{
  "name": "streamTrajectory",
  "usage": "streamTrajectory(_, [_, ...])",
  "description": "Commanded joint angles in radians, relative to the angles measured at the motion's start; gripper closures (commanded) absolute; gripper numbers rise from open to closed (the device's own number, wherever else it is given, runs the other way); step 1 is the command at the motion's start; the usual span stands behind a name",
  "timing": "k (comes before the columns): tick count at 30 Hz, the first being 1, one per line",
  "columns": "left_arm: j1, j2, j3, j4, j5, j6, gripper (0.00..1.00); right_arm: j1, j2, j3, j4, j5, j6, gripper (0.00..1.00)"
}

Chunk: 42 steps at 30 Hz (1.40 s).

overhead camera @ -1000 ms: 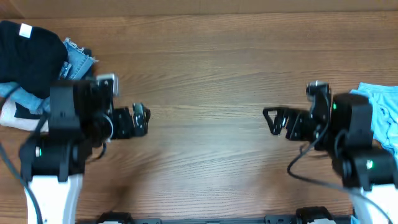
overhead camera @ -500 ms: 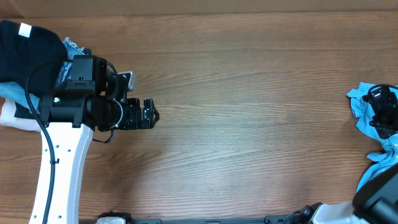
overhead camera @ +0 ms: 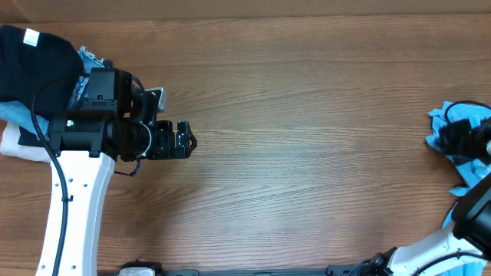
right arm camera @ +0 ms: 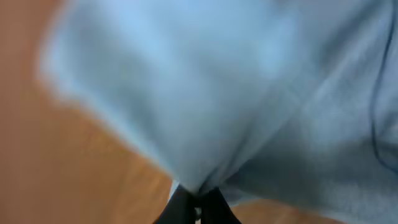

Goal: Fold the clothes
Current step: 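Grasp the light-blue T-shirt with the right gripper and drag it to table center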

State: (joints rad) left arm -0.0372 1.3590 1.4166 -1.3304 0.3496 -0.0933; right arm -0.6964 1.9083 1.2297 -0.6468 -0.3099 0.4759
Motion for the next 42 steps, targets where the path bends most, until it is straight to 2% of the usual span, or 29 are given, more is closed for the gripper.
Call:
streamTrajectory(1, [0.004, 0.002, 0.018, 0.008, 0.018, 0.018, 0.0, 0.114, -0.259, 0.016, -0.002, -0.331, -0.012, 0.96])
streamTrajectory(3, [0.004, 0.002, 0.018, 0.02, 0.038, 0.018, 0.0, 0.207, -0.356, 0.016, -0.018, -0.39, -0.011, 0.96])
streamTrajectory(6, [0.004, 0.002, 0.018, 0.034, 0.048, 0.014, 0.0, 0.451, -0.426, 0.016, -0.036, -0.388, -0.012, 0.96])
streamTrajectory(10, [0.004, 0.001, 0.034, 0.033, 0.047, 0.015, 0.0, 0.843, -0.375, 0.015, -0.004, -0.248, -0.011, 0.96])
streamTrajectory(12, [0.004, 0.001, 0.089, 0.026, 0.042, 0.019, 0.0, 1.089, -0.312, 0.015, 0.095, -0.204, -0.011, 0.96])
streamTrajectory(17, [0.004, 0.0, 0.244, -0.005, -0.071, 0.028, 0.0, 1.408, -0.183, 0.015, 0.224, -0.172, -0.013, 0.96])
streamTrajectory(18, [0.004, 0.0, 0.263, -0.005, -0.071, 0.045, 0.0, 1.442, -0.175, 0.015, 0.227, -0.172, -0.039, 0.87])
streamTrajectory(19, [0.004, 0.0, 0.269, -0.005, -0.072, 0.057, 0.0, 1.484, -0.175, 0.015, 0.226, -0.161, -0.116, 0.73])
streamTrajectory(20, [0.004, 0.001, 0.268, -0.005, -0.071, 0.061, 0.0, 1.505, -0.187, 0.015, 0.217, -0.133, -0.132, 0.66])
streamTrajectory(22, [0.004, 0.002, 0.267, -0.005, -0.072, 0.061, 0.0, 1.495, -0.254, 0.016, 0.163, 0.005, -0.132, 0.5])
streamTrajectory(23, [0.004, 0.002, 0.267, -0.005, -0.071, 0.061, 0.0, 1.464, -0.298, 0.016, 0.122, 0.078, -0.126, 0.45])
streamTrajectory(24, [0.004, 0.002, 0.267, -0.007, -0.071, 0.061, 0.0, 1.384, -0.364, 0.016, 0.05, 0.174, -0.083, 0.29])
streamTrajectory(25, [0.004, 0.002, 0.267, -0.007, -0.071, 0.061, 0.0, 1.284, -0.407, 0.016, -0.024, 0.23, -0.062, 0.23])
streamTrajectory(28, [0.004, 0.002, 0.267, -0.005, -0.068, 0.061, 0.0, 0.879, -0.408, 0.015, -0.195, 0.248, -0.069, 0.15])
streamTrajectory(29, [0.004, 0.002, 0.267, -0.005, -0.068, 0.061, 0.0, 0.686, -0.368, 0.013, -0.217, 0.237, -0.117, 0.13])
streamTrajectory(32, [0.004, 0.002, 0.267, -0.004, -0.068, 0.06, 0.0, 0.435, -0.251, 0.013, -0.219, 0.175, -0.118, 0.11])
streamTrajectory(35, [0.004, 0.002, 0.267, -0.004, -0.068, 0.06, 0.0, 0.333, -0.093, 0.013, -0.216, 0.162, -0.124, 0.1])
streamTrajectory(37, [0.004, 0.002, 0.267, -0.004, -0.068, 0.061, 0.0, 0.338, 0.0, 0.013, -0.217, 0.113, -0.194, 0.11])
streamTrajectory(39, [0.004, 0.002, 0.267, -0.003, -0.068, 0.061, 0.0, 0.358, 0.046, 0.005, -0.198, 0.113, -0.197, 0.12])
streamTrajectory(40, [0.004, 0.002, 0.267, -0.002, -0.068, 0.061, 0.0, 0.372, 0.047, -0.007, -0.18, 0.113, -0.199, 0.18])
streamTrajectory(41, [0.004, 0.002, 0.267, -0.001, -0.068, 0.061, 0.0, 0.384, 0.046, -0.013, -0.171, 0.106, -0.218, 0.31])
streamTrajectory(42, [0.004, 0.002, 0.267, 0.0, -0.068, 0.061, 0.0, 0.404, 0.046, -0.013, -0.162, 0.106, -0.222, 0.65])
